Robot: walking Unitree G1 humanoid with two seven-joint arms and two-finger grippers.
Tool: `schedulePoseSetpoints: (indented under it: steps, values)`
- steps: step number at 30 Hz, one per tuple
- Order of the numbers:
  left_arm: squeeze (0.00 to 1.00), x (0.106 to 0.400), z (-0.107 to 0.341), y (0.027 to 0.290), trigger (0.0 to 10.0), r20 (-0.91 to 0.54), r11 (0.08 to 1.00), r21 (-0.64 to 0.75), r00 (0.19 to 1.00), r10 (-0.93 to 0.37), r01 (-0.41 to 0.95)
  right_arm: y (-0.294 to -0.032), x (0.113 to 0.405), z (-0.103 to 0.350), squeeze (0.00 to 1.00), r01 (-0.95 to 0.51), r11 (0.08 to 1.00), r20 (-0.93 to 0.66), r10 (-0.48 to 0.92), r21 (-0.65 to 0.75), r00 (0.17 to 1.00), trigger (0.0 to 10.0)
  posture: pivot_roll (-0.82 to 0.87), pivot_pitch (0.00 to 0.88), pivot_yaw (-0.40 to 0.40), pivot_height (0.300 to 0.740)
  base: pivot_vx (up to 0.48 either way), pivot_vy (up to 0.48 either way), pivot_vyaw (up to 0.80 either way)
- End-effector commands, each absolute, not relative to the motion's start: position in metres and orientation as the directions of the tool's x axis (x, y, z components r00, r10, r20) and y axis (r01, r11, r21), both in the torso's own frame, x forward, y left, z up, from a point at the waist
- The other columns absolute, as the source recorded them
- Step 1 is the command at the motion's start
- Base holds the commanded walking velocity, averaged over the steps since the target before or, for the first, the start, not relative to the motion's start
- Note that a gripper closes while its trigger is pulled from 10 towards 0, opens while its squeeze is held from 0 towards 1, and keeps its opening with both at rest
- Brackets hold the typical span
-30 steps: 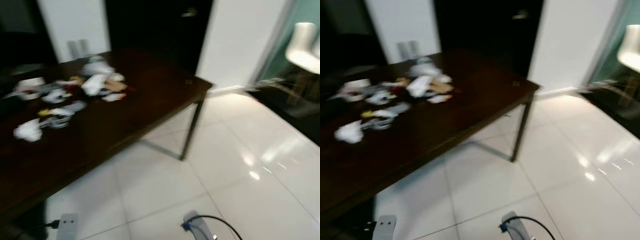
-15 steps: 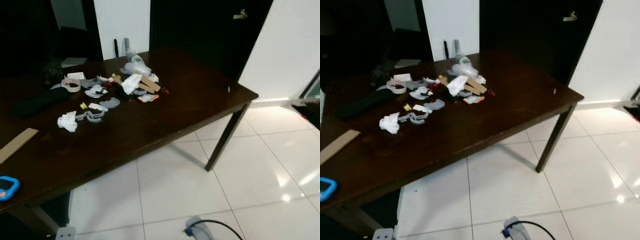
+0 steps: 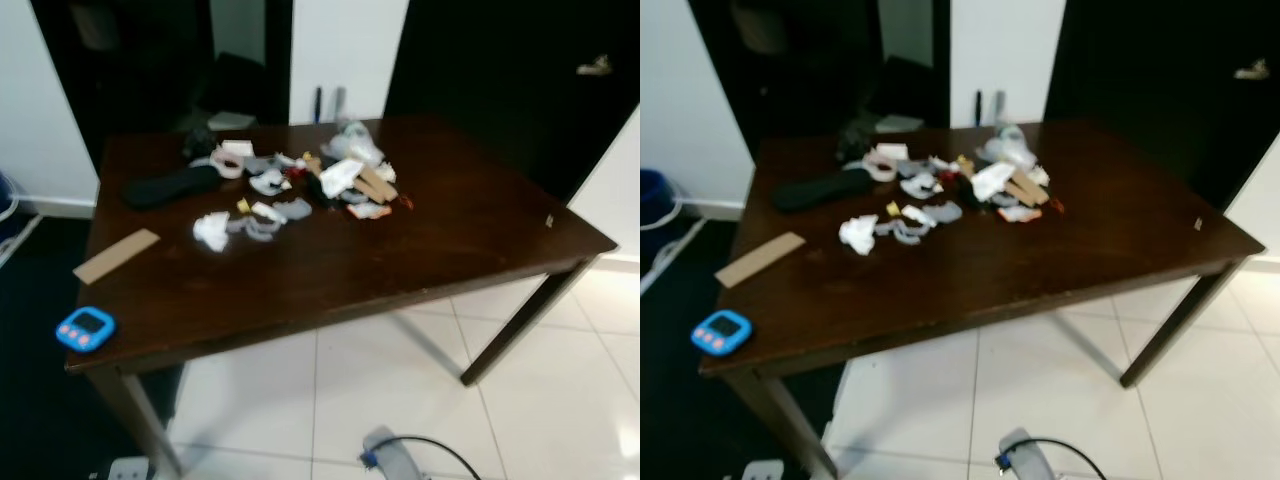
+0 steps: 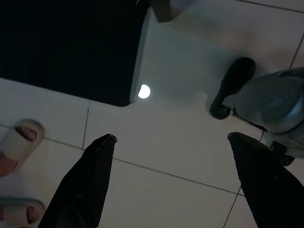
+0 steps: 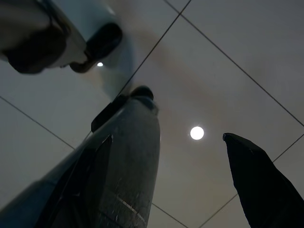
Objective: Picking trash to rubbish bin
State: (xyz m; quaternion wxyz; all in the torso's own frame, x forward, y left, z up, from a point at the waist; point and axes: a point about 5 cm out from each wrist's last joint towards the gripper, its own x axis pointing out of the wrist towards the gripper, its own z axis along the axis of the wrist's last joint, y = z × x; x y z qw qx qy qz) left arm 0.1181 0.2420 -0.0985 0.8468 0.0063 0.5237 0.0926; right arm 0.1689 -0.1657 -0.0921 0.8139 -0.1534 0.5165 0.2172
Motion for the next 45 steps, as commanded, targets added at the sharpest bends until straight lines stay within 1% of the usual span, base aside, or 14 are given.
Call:
schedulePoseSetpoints:
  steps: [1, 27, 32, 35, 38, 45]
  values:
    - [0.00, 0.113, -0.100, 0.242, 10.0, -0.893, 0.981, 0.104, 0.420, 0.165, -0.164, -0.166, 0.166, -0.094, 0.00, -0.514, 0.858, -0.912, 0.192, -0.024, 0.362, 10.0, 0.17, 0.045, -0.048, 0.740, 0.000, 0.000, 0.68]
    - [0.00, 0.106, -0.101, 0.244, 10.0, -0.897, 0.973, 0.094, 0.407, 0.175, -0.213, -0.159, 0.167, -0.093, 0.00, -0.519, 0.855, -0.908, 0.205, -0.016, 0.365, 10.0, 0.19, 0.059, -0.045, 0.740, 0.000, 0.000, 0.67]
    - [0.00, 0.105, -0.101, 0.245, 10.0, -0.897, 0.972, 0.095, 0.404, 0.177, -0.215, -0.160, 0.166, -0.094, 0.00, -0.496, 0.868, -0.904, 0.192, -0.025, 0.382, 10.0, 0.18, 0.062, -0.040, 0.740, 0.000, 0.000, 0.67]
    - [0.00, 0.105, -0.101, 0.245, 10.0, -0.898, 0.973, 0.088, 0.405, 0.171, -0.216, -0.163, 0.164, -0.095, 0.00, -0.462, 0.886, -0.906, 0.166, -0.037, 0.390, 10.0, 0.18, 0.062, -0.037, 0.740, 0.000, 0.000, 0.00]
    - [0.00, 0.107, -0.101, 0.246, 10.0, -0.898, 0.971, 0.077, 0.408, 0.166, -0.226, -0.168, 0.159, -0.097, 0.00, -0.459, 0.886, -0.918, 0.126, -0.066, 0.375, 10.0, 0.18, 0.064, -0.034, 0.740, 0.000, -0.305, 0.00]
    - [0.00, 0.110, -0.099, 0.248, 10.0, -0.893, 0.969, 0.076, 0.416, 0.171, -0.235, -0.170, 0.158, -0.097, 0.00, -0.447, 0.892, -0.920, 0.112, -0.073, 0.375, 10.0, 0.17, 0.065, -0.035, 0.740, 0.000, -0.372, 0.00]
